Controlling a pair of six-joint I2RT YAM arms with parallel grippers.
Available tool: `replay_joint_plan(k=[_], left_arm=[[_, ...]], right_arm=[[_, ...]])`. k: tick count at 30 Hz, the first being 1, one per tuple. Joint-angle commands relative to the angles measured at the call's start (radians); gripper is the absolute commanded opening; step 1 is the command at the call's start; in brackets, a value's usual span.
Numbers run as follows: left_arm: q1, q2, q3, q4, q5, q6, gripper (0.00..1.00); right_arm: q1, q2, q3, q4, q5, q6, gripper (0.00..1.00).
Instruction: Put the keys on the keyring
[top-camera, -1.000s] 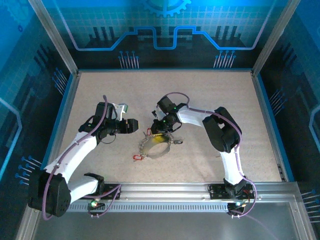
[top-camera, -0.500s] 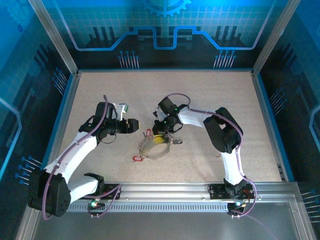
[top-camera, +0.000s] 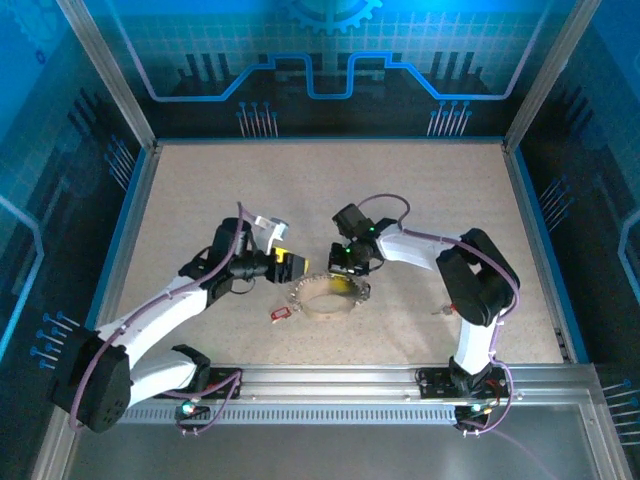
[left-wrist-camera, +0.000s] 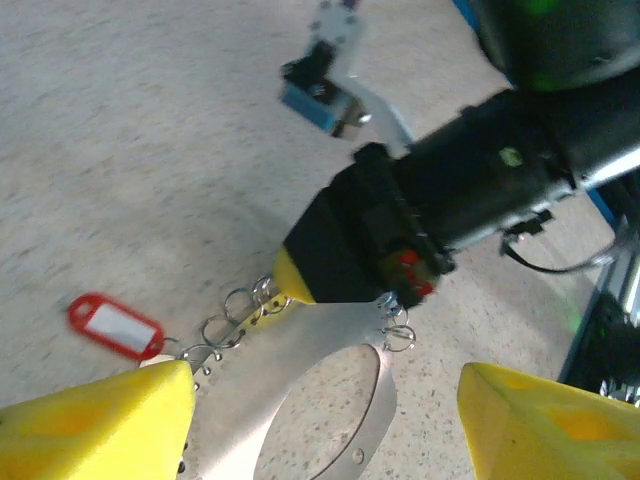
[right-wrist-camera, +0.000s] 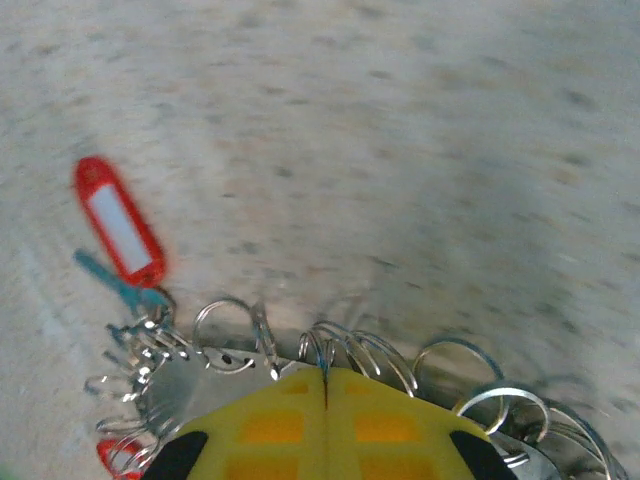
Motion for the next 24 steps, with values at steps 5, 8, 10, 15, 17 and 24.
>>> replay_joint_plan(k=[5, 8, 10, 15, 17, 24], left_arm=[[-0.078, 0.088, -0.085, 0.336, -0.072, 0.320, 0.85], [-0.078, 0.110, -0.120, 0.425, -0.139, 0.359, 0.87], [-0.078, 0.116, -0.132, 0.457, -0.163, 0.353, 0.88], [-0.077, 0.099, -0.163, 0.504, -0.160, 0.319, 0.88], [-0.077, 0.084, -0.174, 0.506, -0.160, 0.304, 0.88], [-0.085, 0.001, -0.221, 0.507, -0.137, 0.235, 0.85]], right_arm=[[-0.007, -0.067, -0.061, -0.087, 0.151, 0.249, 0.00], [-0.007, -0.086, -0.077, -0.088, 0.156, 0.284, 0.03], [-0.011, -0.094, -0.083, -0.078, 0.155, 0.269, 0.10], [-0.036, -0.117, -0.086, -0.076, 0.145, 0.196, 0.23], [-0.056, -0.137, -0.105, -0.057, 0.126, 0.172, 0.26], [-0.164, -0.226, -0.170, 0.021, 0.001, 0.025, 0.27]])
